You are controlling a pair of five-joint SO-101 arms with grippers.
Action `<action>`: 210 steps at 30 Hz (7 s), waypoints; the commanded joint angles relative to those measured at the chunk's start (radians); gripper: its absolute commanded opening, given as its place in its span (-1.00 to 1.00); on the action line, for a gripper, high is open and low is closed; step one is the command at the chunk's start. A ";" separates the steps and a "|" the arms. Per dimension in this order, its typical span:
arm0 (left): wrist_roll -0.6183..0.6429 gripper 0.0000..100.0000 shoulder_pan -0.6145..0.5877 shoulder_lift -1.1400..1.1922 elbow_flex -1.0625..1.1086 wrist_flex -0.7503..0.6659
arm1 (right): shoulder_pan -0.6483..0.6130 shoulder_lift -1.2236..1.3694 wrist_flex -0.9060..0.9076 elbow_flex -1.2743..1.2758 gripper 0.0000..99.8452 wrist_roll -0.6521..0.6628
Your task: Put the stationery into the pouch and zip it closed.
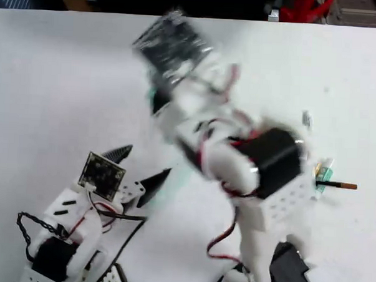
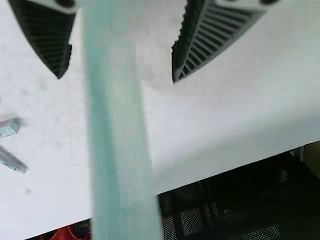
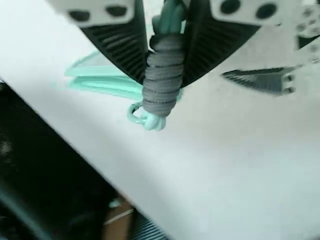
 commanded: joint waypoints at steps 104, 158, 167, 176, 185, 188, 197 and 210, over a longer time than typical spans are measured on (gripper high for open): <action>-0.779 -0.37 -0.145 0.136 -0.324 0.023 | 0.309 -0.990 -0.002 0.948 -0.96 0.672; -0.233 -0.37 0.308 0.226 -0.304 0.138 | 0.490 -0.756 -0.249 0.996 -0.96 0.158; -0.129 -0.39 0.246 0.226 -0.166 0.110 | 0.492 -0.756 -0.249 0.999 -0.96 0.075; -0.124 -0.88 0.248 0.231 -0.163 -0.003 | 0.483 -0.754 -0.289 0.997 -0.96 0.074; -0.031 -0.95 0.242 0.232 -0.166 -0.124 | 0.381 -0.714 -0.251 0.921 -0.96 -0.034; -0.091 -0.95 0.240 0.232 -0.170 -0.133 | 0.348 -0.619 -0.225 0.876 -0.96 -0.055; -0.081 -0.95 0.171 0.266 -0.201 -0.324 | 0.305 -0.412 -0.211 0.674 -0.96 -0.091; 0.011 -0.95 0.160 0.829 -0.376 -0.387 | 0.251 -0.395 -0.173 0.677 -0.96 -0.015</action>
